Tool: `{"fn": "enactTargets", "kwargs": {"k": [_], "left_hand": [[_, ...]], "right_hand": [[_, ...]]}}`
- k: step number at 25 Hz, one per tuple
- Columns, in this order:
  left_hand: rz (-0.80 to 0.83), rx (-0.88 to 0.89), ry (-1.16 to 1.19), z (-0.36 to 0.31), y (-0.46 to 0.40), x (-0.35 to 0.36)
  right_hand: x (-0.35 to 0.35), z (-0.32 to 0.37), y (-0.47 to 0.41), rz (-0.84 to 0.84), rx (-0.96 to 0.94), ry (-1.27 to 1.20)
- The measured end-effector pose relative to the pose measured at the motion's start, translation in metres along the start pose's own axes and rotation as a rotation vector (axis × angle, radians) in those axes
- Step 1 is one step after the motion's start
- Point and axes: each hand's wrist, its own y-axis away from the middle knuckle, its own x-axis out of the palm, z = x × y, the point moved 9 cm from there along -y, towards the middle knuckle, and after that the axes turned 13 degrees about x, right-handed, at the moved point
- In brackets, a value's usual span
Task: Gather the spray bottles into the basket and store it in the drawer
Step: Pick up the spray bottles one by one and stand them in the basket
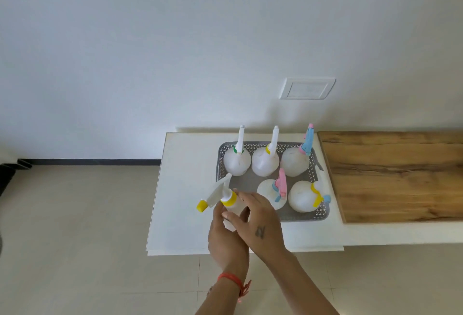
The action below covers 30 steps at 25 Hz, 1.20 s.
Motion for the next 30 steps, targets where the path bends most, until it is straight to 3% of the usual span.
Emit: {"fn": "enactTargets", "kwargs": {"k": [6, 14, 20, 30], "left_hand": [[0.233, 0.139, -0.095, 0.008, -0.037, 0.029], [0.526, 0.269, -0.191, 0.031, -0.07, 0.068], [0.582, 0.213, -0.241, 0.059, -0.073, 0.082], [0.492, 0.34, -0.25, 0.06, -0.068, 0.08]], "right_hand": [[0.007, -0.012, -0.044, 0.049, 0.0, -0.048], [0.047, -0.064, -0.078, 0.142, 0.15, -0.208], [0.068, -0.092, -0.081, 0.184, 0.192, -0.22], [0.068, -0.099, -0.079, 0.161, 0.093, -0.208]]}}
